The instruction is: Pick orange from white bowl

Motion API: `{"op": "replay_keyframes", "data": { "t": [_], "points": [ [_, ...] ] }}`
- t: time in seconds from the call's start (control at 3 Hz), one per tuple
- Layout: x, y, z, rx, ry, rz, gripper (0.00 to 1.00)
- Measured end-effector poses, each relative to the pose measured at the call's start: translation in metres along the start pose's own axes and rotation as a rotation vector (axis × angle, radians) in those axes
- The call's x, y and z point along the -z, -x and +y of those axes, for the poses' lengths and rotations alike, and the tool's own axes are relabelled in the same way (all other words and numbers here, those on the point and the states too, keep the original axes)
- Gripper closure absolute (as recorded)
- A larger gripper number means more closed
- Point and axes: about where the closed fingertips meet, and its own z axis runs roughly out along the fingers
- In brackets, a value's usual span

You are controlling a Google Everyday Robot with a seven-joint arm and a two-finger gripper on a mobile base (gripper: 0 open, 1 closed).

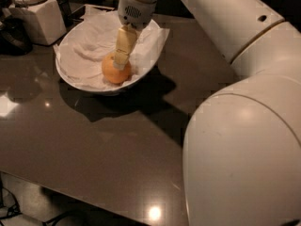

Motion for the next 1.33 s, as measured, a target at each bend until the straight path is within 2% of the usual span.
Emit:
{"op": "replay_keyframes", "data": {
  "t": [0.33, 0.67, 1.33],
  "points": [
    [-0.024, 0.006, -0.005, -0.003, 0.049, 0.006, 0.26],
    [-0.034, 0.011, -0.002, 0.008, 0.073, 0.008, 0.27],
    [-0.051, 0.025, 0.006, 0.062, 0.105, 0.038, 0.23]
  ]
}}
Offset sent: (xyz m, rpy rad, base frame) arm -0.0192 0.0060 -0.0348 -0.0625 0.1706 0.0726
